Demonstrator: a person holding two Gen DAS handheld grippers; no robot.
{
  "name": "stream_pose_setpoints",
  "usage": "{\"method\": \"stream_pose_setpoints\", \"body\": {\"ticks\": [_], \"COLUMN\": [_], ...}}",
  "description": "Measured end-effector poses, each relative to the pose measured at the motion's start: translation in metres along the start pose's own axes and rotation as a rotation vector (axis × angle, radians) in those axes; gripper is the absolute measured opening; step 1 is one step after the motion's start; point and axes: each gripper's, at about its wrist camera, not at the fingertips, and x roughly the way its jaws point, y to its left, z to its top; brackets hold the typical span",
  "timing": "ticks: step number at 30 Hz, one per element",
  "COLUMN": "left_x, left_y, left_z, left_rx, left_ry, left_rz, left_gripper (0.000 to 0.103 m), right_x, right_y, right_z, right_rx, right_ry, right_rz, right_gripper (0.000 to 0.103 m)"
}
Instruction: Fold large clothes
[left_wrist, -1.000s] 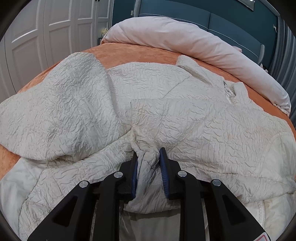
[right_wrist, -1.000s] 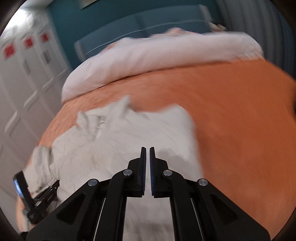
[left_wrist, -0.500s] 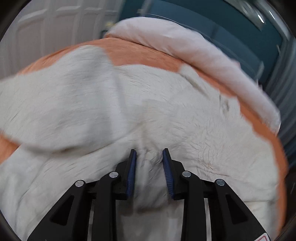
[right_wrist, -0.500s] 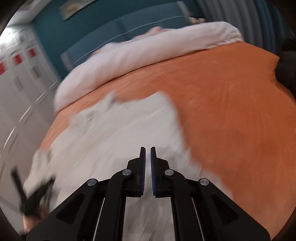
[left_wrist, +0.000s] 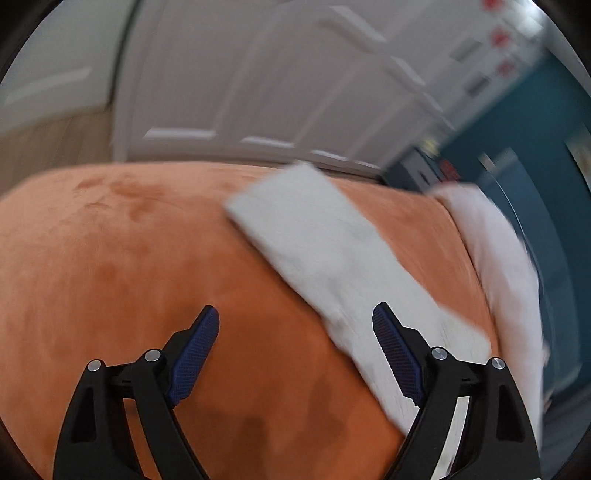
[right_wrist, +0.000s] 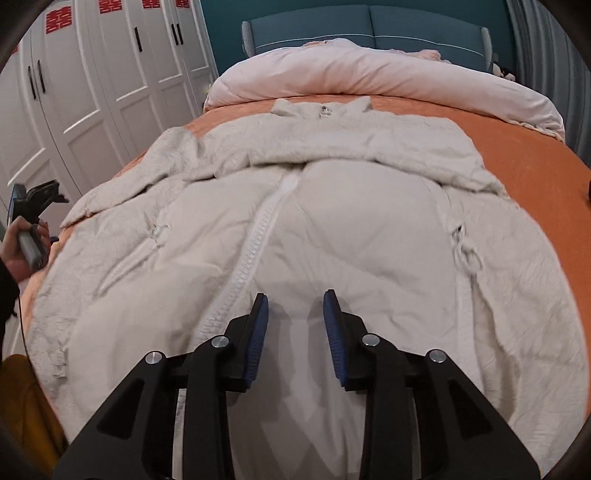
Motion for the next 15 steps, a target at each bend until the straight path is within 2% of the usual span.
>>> {"method": "stream_pose_setpoints", "body": {"ticks": [2,4,8,9,12,15], "left_x": [0.018,0.026,0.043,0.038,0.007,-0.051], "left_y": [0.013,0.012,-0.013,-0.024,-0.069,-0.143], "left_z": [0.016,0.027,0.04,0.042,0.039,0.009], "left_rx": [-0.054,-0.041,0.014,0.034,0.153,0.326], "left_ry": [0.009,-0.018,0.04,0.032,-0.027,-0.087], "left_rz": [-0.002,-0.001,-0.07,-0.099,-0.181,-0.319], "left_gripper": [0.08,0.079,0.014,0.006,0.002,0.001], "right_x": [0.004,0.007,0.009,0.009,0.01,0.009], "right_y": [-0.001,0.001,-0.001,-0.001,-0.001,-0.003], "right_z": [-0.003,-0.004,-0.006,-0.006,-0.006,-0.007], "right_rx": [-0.004,-0.01,-0.005,-0.004,-0.003,0.006], "right_ry": [0.001,0.007,0.01,0.011,0.008,0.003], "right_rz": [-0.004,-0.009,-0.002,0.0,0.003,0.015], "right_gripper": [0.03,0.031,0.031,0.032,0.033,0.033]}}
